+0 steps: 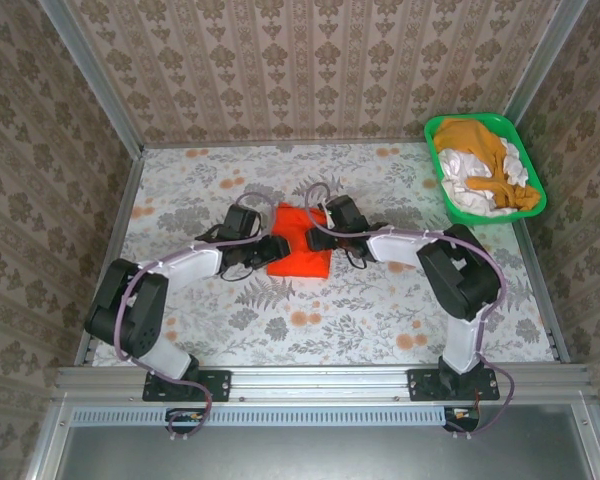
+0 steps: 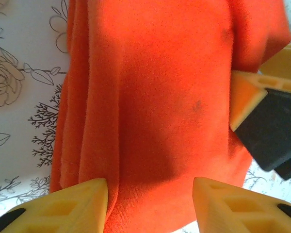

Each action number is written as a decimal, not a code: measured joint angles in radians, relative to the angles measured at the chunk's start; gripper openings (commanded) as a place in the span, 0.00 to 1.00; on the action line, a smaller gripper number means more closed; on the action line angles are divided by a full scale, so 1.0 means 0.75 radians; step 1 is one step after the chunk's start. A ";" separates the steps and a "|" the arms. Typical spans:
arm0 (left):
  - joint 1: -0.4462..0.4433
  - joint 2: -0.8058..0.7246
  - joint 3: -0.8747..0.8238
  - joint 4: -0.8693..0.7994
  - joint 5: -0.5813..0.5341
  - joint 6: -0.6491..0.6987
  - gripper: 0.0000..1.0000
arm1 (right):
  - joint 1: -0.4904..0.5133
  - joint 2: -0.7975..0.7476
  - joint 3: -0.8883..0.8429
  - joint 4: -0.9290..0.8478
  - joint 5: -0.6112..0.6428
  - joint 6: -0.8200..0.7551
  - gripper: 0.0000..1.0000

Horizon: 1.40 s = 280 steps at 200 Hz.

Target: Fold and stack the t-shirts

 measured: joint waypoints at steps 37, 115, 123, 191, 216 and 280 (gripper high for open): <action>0.003 0.109 -0.002 0.038 0.001 -0.003 0.47 | -0.108 0.052 0.095 -0.060 0.001 0.045 0.71; 0.003 0.164 -0.002 0.163 0.029 -0.003 0.48 | -0.268 0.201 0.434 -0.276 -0.052 0.149 0.70; 0.004 0.164 -0.002 0.164 0.030 -0.003 0.49 | -0.280 0.217 0.468 -0.299 -0.060 0.155 0.70; -0.018 0.117 0.129 -0.066 -0.096 0.085 0.84 | -0.303 -0.008 0.170 -0.219 -0.150 0.169 0.74; -0.102 0.112 0.340 -0.272 -0.287 0.160 0.95 | -0.302 -0.250 -0.075 -0.127 -0.144 0.156 0.77; -0.348 0.376 0.973 -0.611 -0.673 0.255 0.88 | -0.302 -1.013 -0.643 -0.016 -0.085 0.016 0.92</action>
